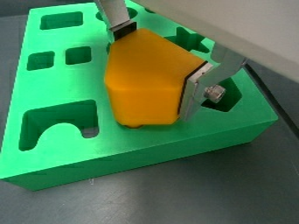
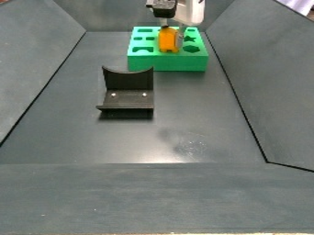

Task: Pick up the 3 prong object. Move up. Move to above the board. Insert the 3 prong object.
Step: Insert the 3 prong object.

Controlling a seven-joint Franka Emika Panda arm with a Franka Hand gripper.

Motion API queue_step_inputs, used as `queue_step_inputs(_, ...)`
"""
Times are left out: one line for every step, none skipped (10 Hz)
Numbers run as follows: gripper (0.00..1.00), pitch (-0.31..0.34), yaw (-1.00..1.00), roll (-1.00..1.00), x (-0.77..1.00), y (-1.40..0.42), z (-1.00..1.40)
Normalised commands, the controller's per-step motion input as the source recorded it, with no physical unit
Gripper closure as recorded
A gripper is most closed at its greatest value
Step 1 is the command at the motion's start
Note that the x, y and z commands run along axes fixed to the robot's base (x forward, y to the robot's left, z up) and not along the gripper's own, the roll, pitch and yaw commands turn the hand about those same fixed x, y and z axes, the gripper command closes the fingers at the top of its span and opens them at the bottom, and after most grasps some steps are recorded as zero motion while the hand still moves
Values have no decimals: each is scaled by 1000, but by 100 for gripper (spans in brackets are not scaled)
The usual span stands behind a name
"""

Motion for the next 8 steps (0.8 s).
queue_step_inputs(100,-216,17,123,40,0,-674)
queue_step_inputs(100,-190,3,107,117,0,-626)
queue_step_inputs(100,-171,0,91,174,0,-594)
queue_step_inputs(100,-164,0,86,189,0,-566)
queue_step_inputs(100,-150,0,87,206,0,-534)
queue_step_inputs(100,-101,0,7,166,0,-200)
queue_step_inputs(100,-13,0,0,0,0,0)
queue_step_inputs(100,-83,0,-37,0,0,-60)
